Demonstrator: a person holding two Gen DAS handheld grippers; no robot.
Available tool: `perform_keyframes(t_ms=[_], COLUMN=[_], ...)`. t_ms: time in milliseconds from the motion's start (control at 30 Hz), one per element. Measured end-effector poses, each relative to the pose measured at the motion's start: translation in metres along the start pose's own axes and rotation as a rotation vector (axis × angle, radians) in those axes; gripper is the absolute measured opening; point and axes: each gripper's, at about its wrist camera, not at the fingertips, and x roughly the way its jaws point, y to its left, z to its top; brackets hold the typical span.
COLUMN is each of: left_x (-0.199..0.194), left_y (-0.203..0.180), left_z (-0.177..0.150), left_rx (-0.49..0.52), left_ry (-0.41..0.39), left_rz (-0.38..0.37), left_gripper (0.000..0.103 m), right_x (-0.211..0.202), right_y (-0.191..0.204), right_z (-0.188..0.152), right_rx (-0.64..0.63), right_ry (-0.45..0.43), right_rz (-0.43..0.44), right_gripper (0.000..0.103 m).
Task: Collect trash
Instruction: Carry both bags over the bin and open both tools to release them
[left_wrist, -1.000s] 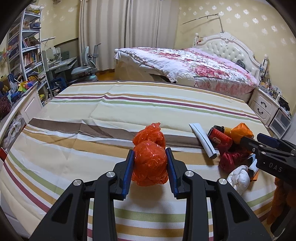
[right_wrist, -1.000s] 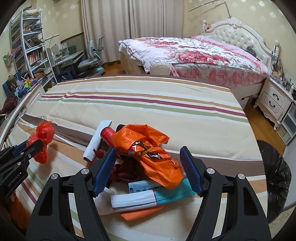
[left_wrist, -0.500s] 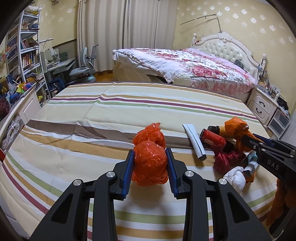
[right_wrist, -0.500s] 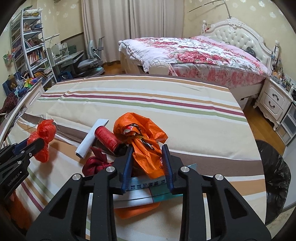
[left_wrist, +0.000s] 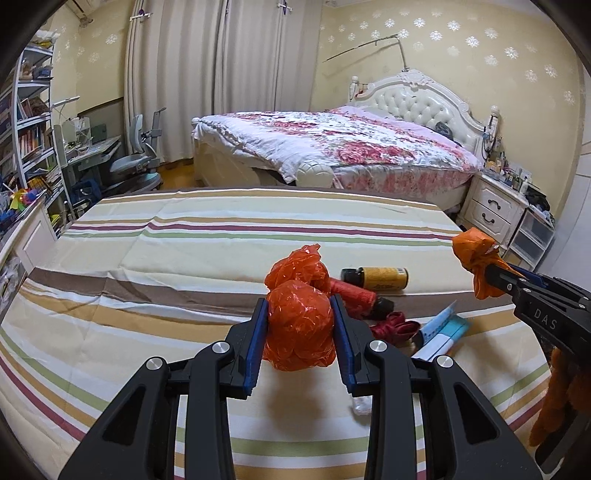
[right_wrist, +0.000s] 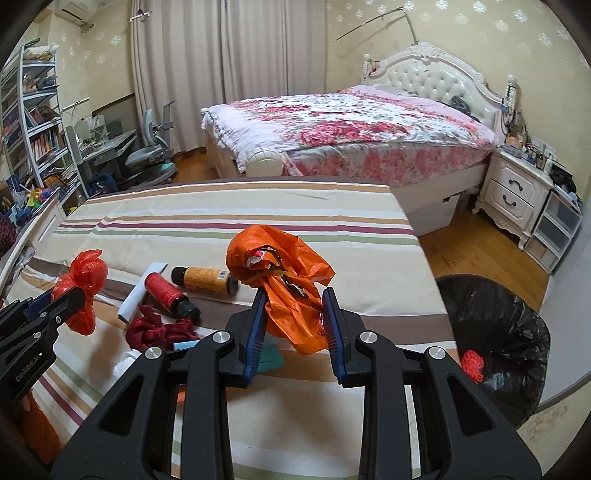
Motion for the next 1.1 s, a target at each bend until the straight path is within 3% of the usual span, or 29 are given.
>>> perform_keyframes(t_ms=[500,833,1100], left_x=[0.017,0.039,0.055], left_y=[-0.117,-0.188,-0.222], left_z=[0.026,0.034,0.031], left_rx=[0.147,0.238,0.302], left_ry=[-0.049,-0.046,-0.035], left_rz=[-0.184,-0.28,-0.306], left_gripper=[0.035,0.034,0.034], right_x=[-0.021,-0.015,-0.006], right_y=[-0.118,-0.167,-0.185], right_z=[-0.01,-0.024,-0.031], right_rx=[0.15,0.227,0.265], right_ry=[-0.061,-0.048,-0.034], right_rz=[-0.266,-0.328,-0.351], right_gripper=[0.029,0.029,0.029])
